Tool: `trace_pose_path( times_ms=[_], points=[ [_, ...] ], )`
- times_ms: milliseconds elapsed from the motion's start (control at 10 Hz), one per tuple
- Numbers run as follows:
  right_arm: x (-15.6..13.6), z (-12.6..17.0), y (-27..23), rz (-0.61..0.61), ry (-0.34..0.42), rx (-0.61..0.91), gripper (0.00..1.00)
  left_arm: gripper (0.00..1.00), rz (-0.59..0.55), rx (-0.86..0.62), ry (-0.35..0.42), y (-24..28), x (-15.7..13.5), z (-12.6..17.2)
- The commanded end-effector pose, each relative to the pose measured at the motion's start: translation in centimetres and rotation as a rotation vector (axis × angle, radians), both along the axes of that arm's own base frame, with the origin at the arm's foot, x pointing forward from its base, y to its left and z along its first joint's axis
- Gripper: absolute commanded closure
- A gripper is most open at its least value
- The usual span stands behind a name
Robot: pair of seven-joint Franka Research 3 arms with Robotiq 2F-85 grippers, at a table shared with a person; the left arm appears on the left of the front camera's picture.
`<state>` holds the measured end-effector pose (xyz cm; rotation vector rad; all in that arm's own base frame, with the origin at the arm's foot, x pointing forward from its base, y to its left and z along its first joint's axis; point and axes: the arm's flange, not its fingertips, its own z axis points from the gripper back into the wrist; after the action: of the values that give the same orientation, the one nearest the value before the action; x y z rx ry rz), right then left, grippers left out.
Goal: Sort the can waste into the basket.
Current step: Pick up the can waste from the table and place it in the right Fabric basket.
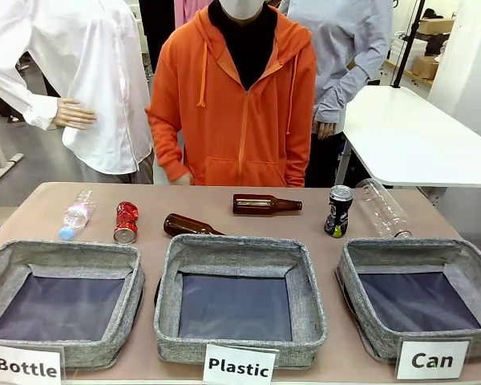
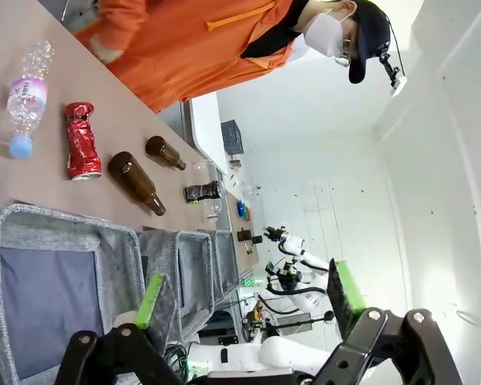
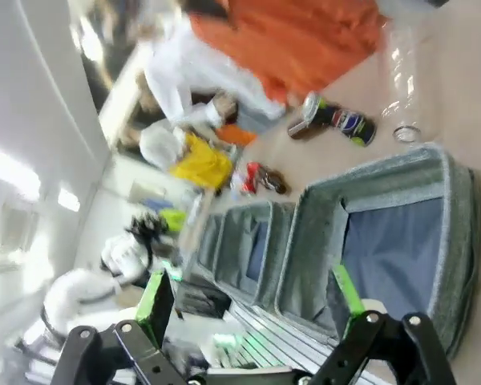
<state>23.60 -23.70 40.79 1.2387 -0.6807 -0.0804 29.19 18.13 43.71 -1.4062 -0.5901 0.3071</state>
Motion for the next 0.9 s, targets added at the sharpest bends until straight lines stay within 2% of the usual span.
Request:
trace_pose_path(
  times_ms=[0, 100, 300, 400, 600, 700, 800],
  points=[
    [3.2, 3.1, 4.1, 0.134, -0.099, -0.298, 0.0, 0.0, -0.006, 0.004, -0.025, 0.2, 0.0, 0.0],
    [5.6, 4.4, 7.0, 0.179, -0.186, -0.499, 0.0, 0.0, -0.006, 0.004, -0.025, 0.2, 0.0, 0.0],
    [8.8, 4.4, 11.3, 0.287, -0.295, -0.768, 0.0, 0.0, -0.006, 0.004, -0.025, 0.2, 0.0, 0.0],
    [10.0, 4.2, 13.6, 0.343, -0.371, -0.836, 0.0, 0.0, -0.006, 0.004, -0.025, 0.2, 0.0, 0.0],
    [10.8, 4.2, 16.7, 0.324, -0.469, -0.96, 0.0, 0.0, -0.006, 0.004, -0.025, 0.2, 0.0, 0.0],
    [9.5, 4.5, 16.9, 0.316, -0.406, -0.957, 0.0, 0.0, -0.006, 0.004, -0.025, 0.2, 0.0, 0.0],
    [11.5, 6.2, 16.2, 0.391, -0.399, -0.906, 0.0, 0.0, -0.006, 0.004, -0.025, 0.2, 0.0, 0.0]
  ],
)
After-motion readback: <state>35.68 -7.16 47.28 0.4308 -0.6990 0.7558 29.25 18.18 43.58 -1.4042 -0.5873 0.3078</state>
